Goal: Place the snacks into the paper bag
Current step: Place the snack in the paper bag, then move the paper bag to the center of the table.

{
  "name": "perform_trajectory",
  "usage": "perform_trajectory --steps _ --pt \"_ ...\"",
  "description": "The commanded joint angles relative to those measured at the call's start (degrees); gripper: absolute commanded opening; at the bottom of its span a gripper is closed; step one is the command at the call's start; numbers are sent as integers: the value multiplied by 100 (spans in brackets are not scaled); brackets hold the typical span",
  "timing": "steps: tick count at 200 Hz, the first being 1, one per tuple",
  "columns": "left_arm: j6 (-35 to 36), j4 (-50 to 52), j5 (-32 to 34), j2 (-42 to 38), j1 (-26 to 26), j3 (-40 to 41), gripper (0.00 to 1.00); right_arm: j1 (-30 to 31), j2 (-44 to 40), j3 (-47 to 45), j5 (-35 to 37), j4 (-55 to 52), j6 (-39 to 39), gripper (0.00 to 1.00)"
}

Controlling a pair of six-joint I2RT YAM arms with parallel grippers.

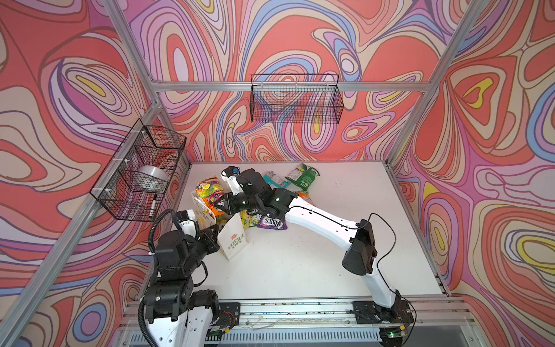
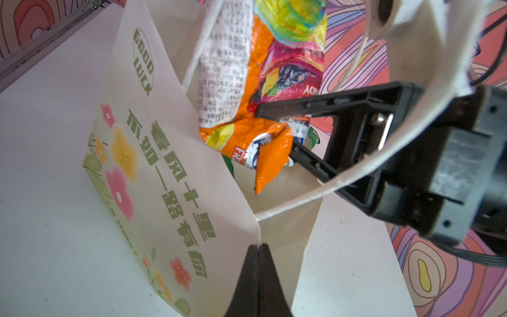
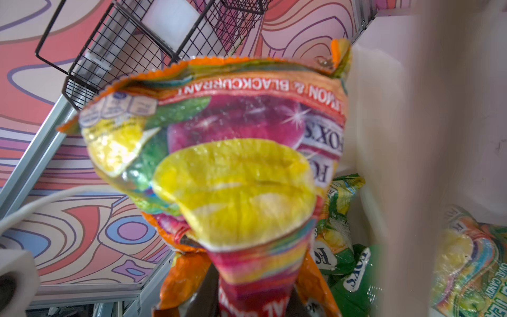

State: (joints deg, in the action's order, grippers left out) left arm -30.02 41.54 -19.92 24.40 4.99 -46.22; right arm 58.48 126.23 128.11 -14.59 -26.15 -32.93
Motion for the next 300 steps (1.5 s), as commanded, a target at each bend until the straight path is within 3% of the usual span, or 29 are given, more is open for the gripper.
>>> perform_trajectory --steps 1,68,159,178,201,214,259,300 --pt "42 -191 -79 -41 28 17 0 14 146 205 -88 -32 -43 21" --pt "41 -190 -43 -31 28 29 0 12 68 394 421 -582 133 58" --pt "40 -180 -3 -12 21 26 0 32 -553 918 341 -1010 450 71" --pt "41 -181 6 -24 28 29 0 32 -780 941 891 -1215 595 76" --pt "34 -171 15 -42 28 27 0 3 -835 979 2058 -1687 789 88" --pt "39 -168 30 -50 28 31 0 -99 -723 1117 2206 -1916 752 93" --pt "38 -174 20 -15 28 26 0 -281 -156 1640 1648 -2001 702 96" --pt "38 -168 50 -2 27 25 0 -276 181 1696 1124 -1716 613 91"
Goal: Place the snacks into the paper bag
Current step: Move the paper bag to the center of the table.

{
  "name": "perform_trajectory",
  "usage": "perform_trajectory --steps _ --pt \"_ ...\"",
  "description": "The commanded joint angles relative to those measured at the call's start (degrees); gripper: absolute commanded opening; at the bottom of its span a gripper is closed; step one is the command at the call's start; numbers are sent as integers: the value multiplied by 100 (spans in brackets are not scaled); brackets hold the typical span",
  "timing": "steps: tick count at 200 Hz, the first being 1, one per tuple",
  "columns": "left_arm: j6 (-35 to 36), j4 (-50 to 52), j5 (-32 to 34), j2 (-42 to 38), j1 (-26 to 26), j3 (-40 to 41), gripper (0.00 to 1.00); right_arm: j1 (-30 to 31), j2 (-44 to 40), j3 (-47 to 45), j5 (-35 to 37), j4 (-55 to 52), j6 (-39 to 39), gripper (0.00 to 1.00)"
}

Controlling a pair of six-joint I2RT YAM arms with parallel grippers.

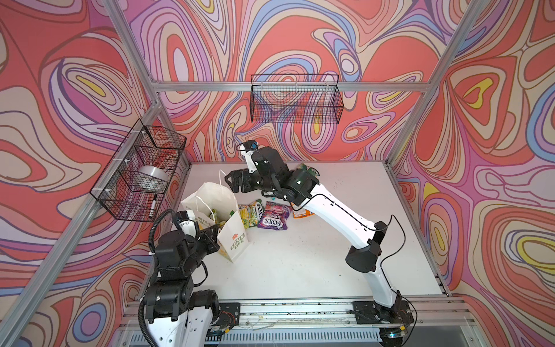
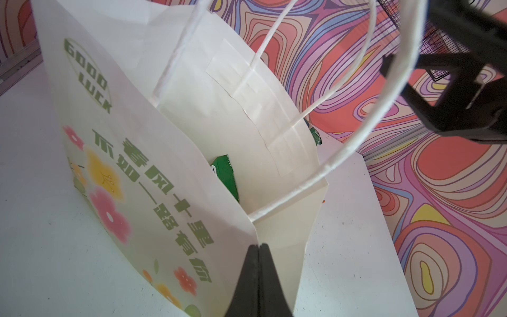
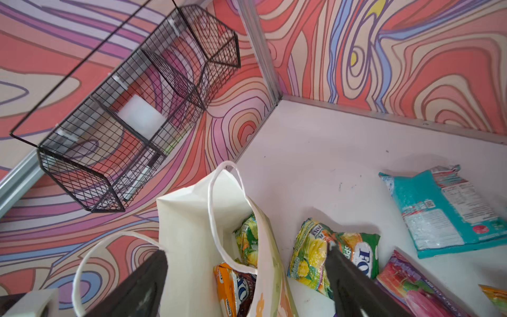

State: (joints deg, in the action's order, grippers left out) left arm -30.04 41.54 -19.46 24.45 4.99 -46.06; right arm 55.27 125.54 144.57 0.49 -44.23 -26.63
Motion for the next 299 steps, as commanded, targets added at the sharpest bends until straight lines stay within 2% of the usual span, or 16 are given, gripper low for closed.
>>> perform_trajectory --steps 1,28,45,62,88,112,138,145,179,205,230,247,268,291,299 --pt "37 -174 9 -4 27 10 0 46 260 47 -392 100 -17 91" --pt "34 -167 20 12 28 10 0 46 388 -110 -533 267 -9 81" --pt "34 -172 7 30 28 13 0 50 462 -192 -513 309 0 66" --pt "42 -168 17 46 28 10 0 46 438 -340 -456 391 35 45" --pt "53 -142 88 49 28 -1 0 46 263 -705 -312 578 184 0" --pt "26 -33 356 98 26 -4 0 41 9 -1031 -70 478 357 0" --pt "14 418 651 634 -16 -353 0 -12 -615 -1859 283 560 451 0" --pt "-39 443 590 789 -16 -436 0 -43 -798 -2079 340 585 454 0" --pt "-392 -97 -592 1663 -41 -571 0 -161 -1641 -3000 762 717 404 0" --pt "-420 -259 -652 2341 -375 -826 0 -310 -2197 -3562 1035 735 268 0" --pt "-522 -511 -277 2827 -1146 -1102 0 -347 -2779 -3996 1320 753 221 0" --pt "-489 -209 240 3165 -1575 -1537 0 -344 -3023 -4113 1428 732 210 0" --pt "-805 823 1582 3265 -1633 -2107 0 -320 -3105 -4158 1314 698 119 0" --pt "-1019 768 1685 2856 -1629 -2026 0 -129 -3036 -4197 1168 742 10 0" --pt "-1076 733 1634 2729 -1629 -1986 5 -42 -3019 -4216 1176 779 -35 0"
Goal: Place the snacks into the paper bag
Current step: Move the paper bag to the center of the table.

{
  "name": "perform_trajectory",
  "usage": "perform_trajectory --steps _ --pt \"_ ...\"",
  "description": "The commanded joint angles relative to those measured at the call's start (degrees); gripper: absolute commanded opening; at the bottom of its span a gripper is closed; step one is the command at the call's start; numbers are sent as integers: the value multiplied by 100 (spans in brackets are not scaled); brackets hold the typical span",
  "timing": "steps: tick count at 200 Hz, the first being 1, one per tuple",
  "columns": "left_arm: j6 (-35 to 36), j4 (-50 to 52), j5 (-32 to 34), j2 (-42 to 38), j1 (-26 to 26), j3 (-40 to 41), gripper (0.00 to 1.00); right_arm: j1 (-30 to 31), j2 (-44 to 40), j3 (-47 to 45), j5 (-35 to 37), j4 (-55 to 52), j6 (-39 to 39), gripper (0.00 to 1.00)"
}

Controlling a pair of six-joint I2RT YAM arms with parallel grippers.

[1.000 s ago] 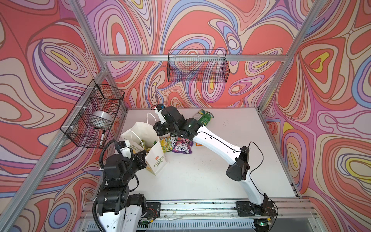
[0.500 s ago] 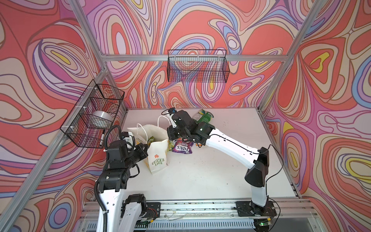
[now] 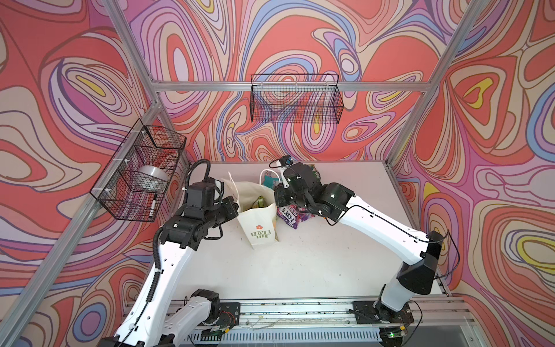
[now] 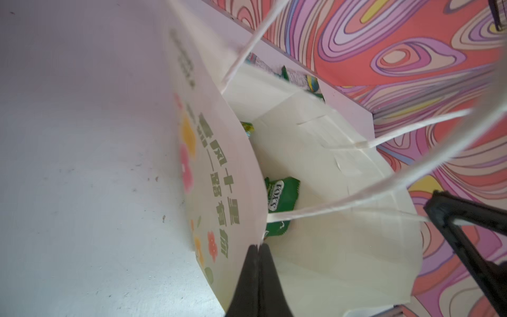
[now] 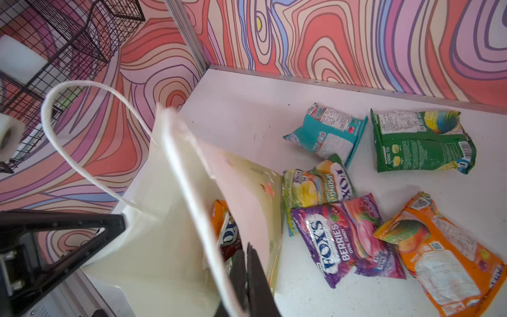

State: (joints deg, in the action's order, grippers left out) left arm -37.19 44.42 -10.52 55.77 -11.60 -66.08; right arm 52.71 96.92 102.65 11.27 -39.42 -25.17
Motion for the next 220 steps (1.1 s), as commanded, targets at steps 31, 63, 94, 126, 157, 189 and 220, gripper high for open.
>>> perform_trajectory --steps 31,63,94,126,157,189,220 --pt "-305 875 712 -341 27 -215 16 344 -130 -211 42 494 -413 0" --pt "44 1341 862 -413 33 -476 56 344 -178 -358 100 504 -484 0" --pt "873 1858 554 -402 21 -1081 91 339 -320 -514 151 516 -489 0" --pt "1441 2163 238 175 -351 -1457 100 345 -354 -606 172 481 -496 0" --pt "1441 2206 858 824 -1061 -1844 100 345 -397 -637 192 444 -524 0" --pt "1145 2289 1681 1593 -1161 -2186 95 341 -494 -709 229 401 -562 0" --pt "1010 2047 2078 2077 -1163 -2270 58 339 -571 -772 283 322 -577 0"
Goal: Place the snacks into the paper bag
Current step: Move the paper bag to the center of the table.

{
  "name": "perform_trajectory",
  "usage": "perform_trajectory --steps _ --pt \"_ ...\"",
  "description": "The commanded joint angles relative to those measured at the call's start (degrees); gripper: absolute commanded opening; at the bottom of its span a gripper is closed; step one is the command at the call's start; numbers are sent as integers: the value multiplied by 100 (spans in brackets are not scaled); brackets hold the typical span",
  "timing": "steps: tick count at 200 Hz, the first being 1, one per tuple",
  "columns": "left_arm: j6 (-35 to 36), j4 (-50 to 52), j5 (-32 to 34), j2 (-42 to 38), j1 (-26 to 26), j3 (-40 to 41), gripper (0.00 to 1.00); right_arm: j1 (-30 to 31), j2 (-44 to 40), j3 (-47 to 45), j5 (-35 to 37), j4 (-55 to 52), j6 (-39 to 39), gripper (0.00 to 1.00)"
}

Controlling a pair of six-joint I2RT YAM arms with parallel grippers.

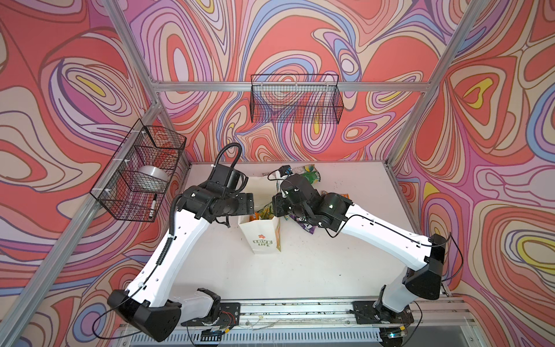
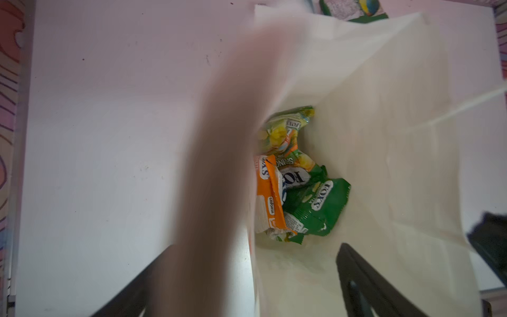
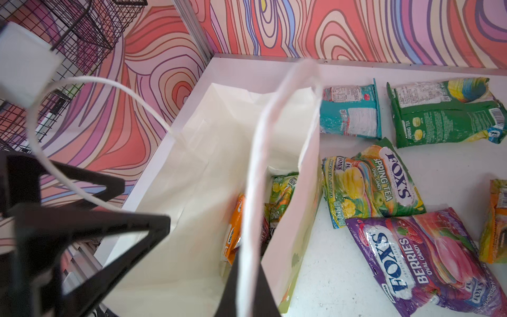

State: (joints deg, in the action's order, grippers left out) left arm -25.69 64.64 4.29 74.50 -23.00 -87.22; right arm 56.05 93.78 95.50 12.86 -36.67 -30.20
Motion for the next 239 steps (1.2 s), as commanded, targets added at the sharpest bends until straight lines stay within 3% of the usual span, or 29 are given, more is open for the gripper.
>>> perform_trajectory --steps 1,20,41,67,84,120,178,213,233,239 --pt "-134 11 589 214 -21 -160 56 3 -260 -62 126 41 -74 0" --pt "-122 -66 485 483 -26 -248 20 3 -264 -59 154 -10 -71 0" --pt "3 -104 499 764 -24 -321 0 2 -253 -45 122 13 -19 0" --pt "193 195 861 1062 22 -699 0 11 -107 155 -4 107 109 0" --pt "299 109 880 728 32 -883 0 9 50 460 -142 107 195 0" --pt "483 -1379 1091 -903 28 527 0 30 355 871 -251 94 277 0" --pt "348 -1793 1723 -1584 129 1640 0 40 621 930 -93 164 118 0" --pt "175 -1985 1395 -1774 394 2039 0 42 703 1037 90 -104 55 0" --pt "112 -2250 796 -1876 611 2215 0 41 893 1215 53 -270 -21 0" --pt "100 -2286 667 -1874 675 2241 0 50 971 1269 -6 -315 -57 7"
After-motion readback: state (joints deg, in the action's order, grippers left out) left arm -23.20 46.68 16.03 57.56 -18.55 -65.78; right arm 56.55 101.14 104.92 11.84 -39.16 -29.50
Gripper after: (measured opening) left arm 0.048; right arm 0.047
